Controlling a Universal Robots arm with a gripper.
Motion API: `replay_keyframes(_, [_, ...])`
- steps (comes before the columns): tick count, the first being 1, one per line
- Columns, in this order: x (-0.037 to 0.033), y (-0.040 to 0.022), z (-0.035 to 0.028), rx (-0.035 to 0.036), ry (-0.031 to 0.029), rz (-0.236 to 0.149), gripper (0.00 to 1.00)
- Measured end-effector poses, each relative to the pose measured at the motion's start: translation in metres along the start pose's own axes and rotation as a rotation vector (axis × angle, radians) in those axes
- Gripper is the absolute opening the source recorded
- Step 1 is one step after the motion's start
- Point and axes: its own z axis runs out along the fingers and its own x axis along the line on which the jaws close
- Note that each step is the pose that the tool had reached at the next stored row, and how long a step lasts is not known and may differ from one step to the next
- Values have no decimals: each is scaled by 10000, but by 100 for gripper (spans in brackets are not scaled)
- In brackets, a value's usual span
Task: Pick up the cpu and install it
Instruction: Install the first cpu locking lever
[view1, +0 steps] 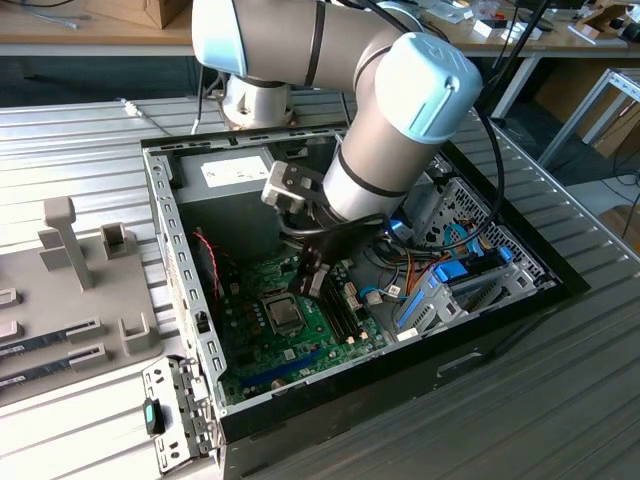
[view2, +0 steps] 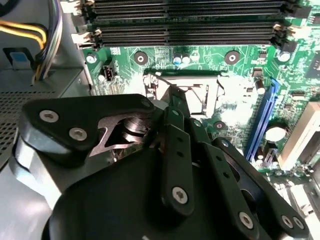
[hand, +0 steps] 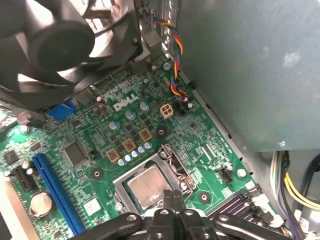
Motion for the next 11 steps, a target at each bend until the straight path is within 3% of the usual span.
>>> replay_keyframes(6, [-4, -3, -23, -3, -6, 33, 11])
replay_keyframes(11, [-17, -25, 2, -13, -34, 224, 11])
